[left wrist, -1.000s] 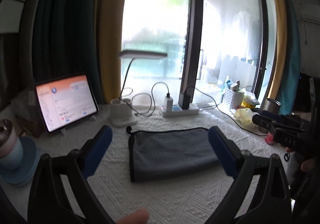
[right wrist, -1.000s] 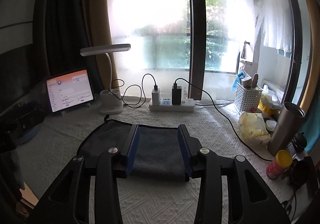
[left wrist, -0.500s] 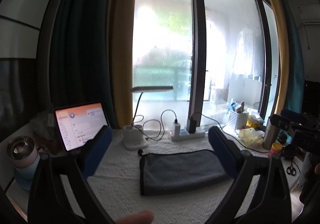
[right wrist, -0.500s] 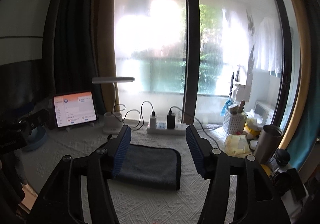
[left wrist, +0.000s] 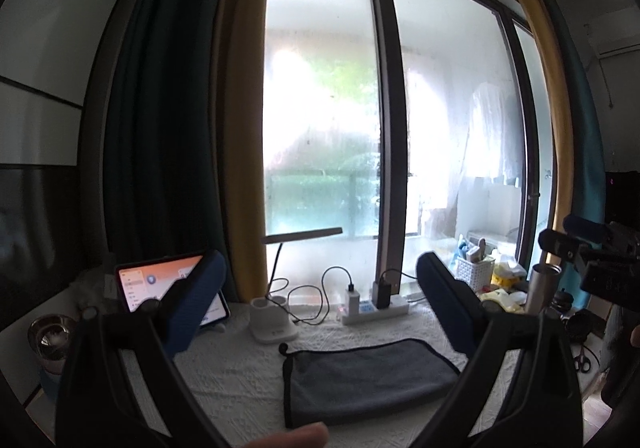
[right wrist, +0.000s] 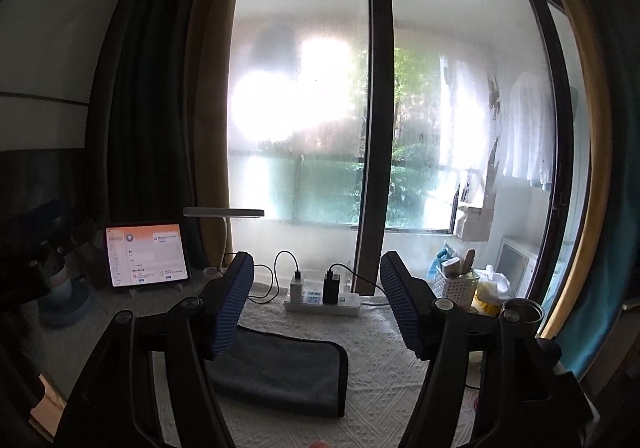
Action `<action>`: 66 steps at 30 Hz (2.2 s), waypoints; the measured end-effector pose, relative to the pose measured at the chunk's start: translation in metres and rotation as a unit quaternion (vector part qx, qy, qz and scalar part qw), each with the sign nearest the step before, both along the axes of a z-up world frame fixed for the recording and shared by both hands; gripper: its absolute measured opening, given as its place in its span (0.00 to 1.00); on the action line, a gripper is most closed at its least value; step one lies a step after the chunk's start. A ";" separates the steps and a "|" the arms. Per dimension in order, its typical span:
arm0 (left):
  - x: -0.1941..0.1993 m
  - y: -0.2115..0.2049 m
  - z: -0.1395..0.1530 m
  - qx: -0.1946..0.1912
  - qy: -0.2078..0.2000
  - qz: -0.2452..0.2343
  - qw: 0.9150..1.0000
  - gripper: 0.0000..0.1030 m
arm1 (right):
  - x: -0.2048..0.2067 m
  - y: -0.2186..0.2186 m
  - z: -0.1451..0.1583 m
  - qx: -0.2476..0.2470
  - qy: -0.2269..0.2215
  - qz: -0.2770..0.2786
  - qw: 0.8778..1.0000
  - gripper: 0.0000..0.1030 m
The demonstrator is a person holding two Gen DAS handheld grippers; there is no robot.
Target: Fold towel
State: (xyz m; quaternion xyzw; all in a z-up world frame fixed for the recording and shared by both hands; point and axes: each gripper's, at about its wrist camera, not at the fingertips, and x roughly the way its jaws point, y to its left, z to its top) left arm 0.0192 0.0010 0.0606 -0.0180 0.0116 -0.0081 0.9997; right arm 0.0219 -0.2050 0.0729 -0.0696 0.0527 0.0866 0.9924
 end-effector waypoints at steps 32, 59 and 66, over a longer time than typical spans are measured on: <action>0.002 0.005 -0.001 -0.013 0.001 0.004 1.000 0.95 | 0.008 0.003 -0.003 0.000 0.003 -0.003 1.000 0.68; 0.007 0.003 -0.005 -0.012 0.008 0.003 1.000 0.95 | 0.011 0.004 -0.006 0.000 0.011 -0.002 1.000 0.68; 0.007 0.003 -0.006 -0.011 0.008 0.003 1.000 0.95 | 0.011 0.004 -0.006 0.000 0.011 -0.002 1.000 0.68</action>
